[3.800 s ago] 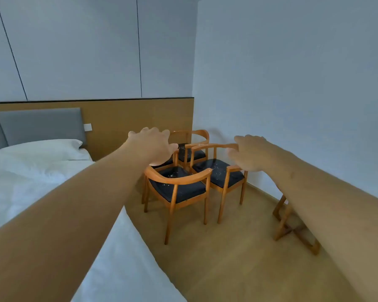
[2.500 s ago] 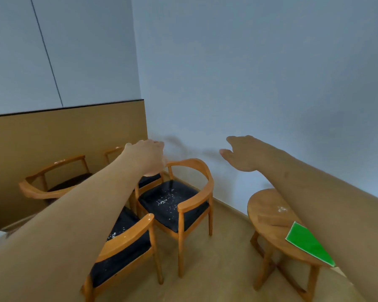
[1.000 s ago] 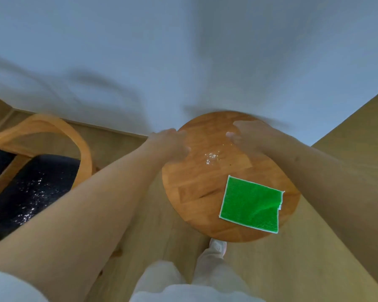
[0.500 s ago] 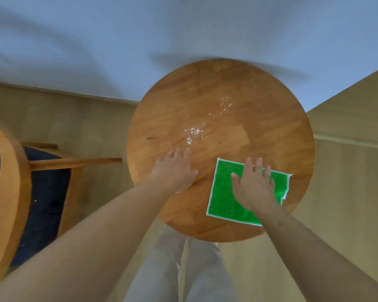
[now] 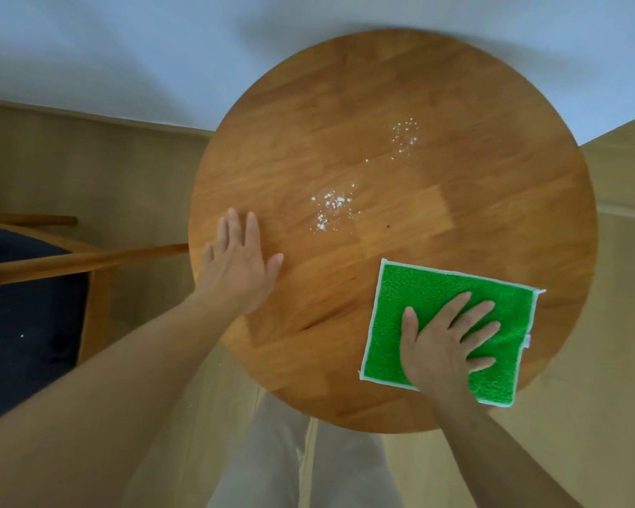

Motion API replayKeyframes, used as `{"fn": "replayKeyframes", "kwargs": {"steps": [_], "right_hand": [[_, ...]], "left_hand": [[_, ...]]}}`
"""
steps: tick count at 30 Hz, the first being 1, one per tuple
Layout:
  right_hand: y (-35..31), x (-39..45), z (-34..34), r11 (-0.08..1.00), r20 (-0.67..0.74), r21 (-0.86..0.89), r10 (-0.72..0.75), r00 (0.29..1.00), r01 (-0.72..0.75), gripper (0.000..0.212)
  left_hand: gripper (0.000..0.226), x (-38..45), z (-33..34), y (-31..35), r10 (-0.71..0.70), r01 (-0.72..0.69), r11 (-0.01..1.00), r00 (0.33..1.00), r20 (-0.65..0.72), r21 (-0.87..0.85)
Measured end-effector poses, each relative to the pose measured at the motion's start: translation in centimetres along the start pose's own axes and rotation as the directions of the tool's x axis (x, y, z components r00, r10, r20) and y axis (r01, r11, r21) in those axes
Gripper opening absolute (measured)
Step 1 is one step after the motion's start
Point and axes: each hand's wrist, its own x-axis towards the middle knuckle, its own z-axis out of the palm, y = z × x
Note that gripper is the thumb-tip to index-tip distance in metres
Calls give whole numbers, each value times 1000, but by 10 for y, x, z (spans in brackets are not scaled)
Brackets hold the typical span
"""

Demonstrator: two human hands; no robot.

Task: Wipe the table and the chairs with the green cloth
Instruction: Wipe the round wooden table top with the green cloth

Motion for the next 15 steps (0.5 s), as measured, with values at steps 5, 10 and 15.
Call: {"fn": "replayKeyframes", "kwargs": {"steps": [5,10,15], "right_hand": [[5,54,-23,982,-178,-124,-161,971,140,78],[-21,106,-49,966,-271,-176,-234,933,191,79],[-50,83,-24,914,-250,-253,-380,891,318,80]], "left_hand": [[110,32,-10,-21,-143,145,989,983,114,-15],[130,40,-1,-19,-182,188,982,931,316,12],[132,46,-3,-20,-209,227,974,891,403,2]]}}
